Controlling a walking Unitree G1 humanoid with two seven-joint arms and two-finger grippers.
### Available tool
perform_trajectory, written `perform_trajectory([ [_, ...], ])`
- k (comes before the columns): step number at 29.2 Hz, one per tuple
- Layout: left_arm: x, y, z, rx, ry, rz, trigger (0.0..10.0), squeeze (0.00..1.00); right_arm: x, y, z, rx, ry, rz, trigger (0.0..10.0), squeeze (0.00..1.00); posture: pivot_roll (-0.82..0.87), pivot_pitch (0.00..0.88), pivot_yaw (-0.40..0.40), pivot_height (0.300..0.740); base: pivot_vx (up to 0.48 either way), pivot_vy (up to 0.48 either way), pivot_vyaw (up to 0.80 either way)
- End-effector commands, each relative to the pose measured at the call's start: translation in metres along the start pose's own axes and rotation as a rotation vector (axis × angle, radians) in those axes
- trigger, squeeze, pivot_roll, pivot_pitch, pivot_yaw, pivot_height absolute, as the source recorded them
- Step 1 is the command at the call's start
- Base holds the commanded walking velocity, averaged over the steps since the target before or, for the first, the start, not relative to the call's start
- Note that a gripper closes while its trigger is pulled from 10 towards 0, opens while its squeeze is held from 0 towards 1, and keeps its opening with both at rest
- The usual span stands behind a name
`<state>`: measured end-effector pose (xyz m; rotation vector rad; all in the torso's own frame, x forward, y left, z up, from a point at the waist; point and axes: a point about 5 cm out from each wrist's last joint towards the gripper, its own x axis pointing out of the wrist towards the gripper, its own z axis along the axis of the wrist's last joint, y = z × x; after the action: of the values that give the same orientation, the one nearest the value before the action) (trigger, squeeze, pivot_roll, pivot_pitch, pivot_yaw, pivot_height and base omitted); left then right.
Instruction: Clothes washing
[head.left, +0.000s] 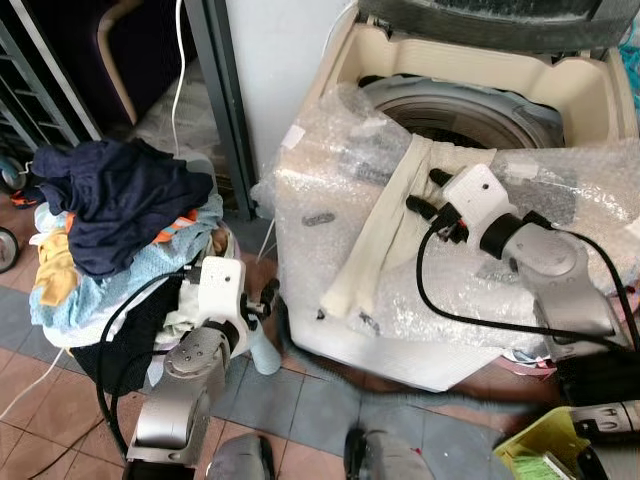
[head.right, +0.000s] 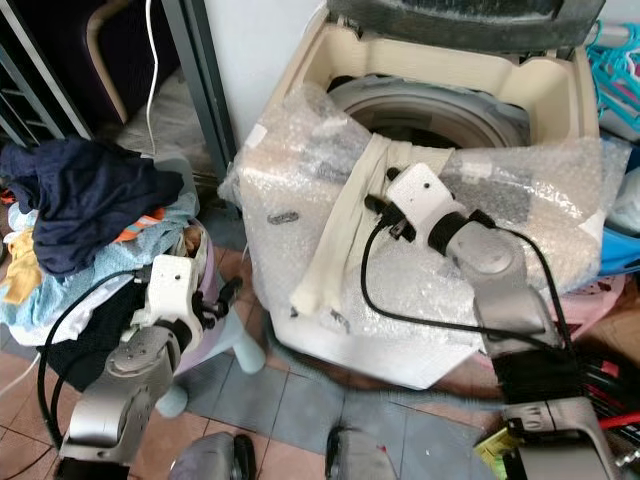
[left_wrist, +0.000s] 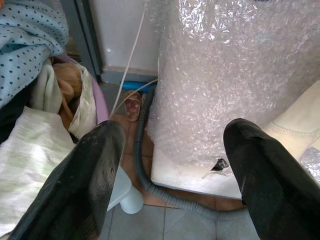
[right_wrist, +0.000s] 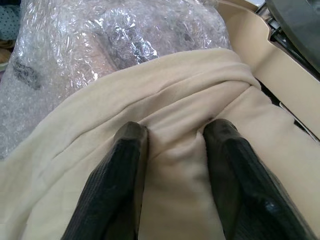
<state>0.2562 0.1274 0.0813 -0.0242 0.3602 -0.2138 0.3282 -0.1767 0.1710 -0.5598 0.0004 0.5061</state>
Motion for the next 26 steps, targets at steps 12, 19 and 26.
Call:
perform_trajectory([
  [12,0.006,-0.005,-0.004,0.001,0.04,-0.001,10.0,0.0,0.006,-0.027,-0.033,0.239,0.256,-0.229,0.0,0.0,-0.06,0.134,-0.001,0.74,0.0,0.0,0.0],
  [19,0.008,-0.005,-0.003,-0.003,0.046,-0.001,10.0,0.0,0.017,-0.041,-0.019,0.303,0.207,-0.32,0.0,0.0,-0.06,0.134,0.001,0.74,0.0,0.0,0.0],
  [26,0.011,-0.006,-0.003,0.004,0.046,-0.005,10.0,0.0,0.031,-0.073,0.029,0.295,-0.032,-0.446,0.0,0.0,-0.06,0.137,0.002,0.74,0.0,0.0,0.0],
])
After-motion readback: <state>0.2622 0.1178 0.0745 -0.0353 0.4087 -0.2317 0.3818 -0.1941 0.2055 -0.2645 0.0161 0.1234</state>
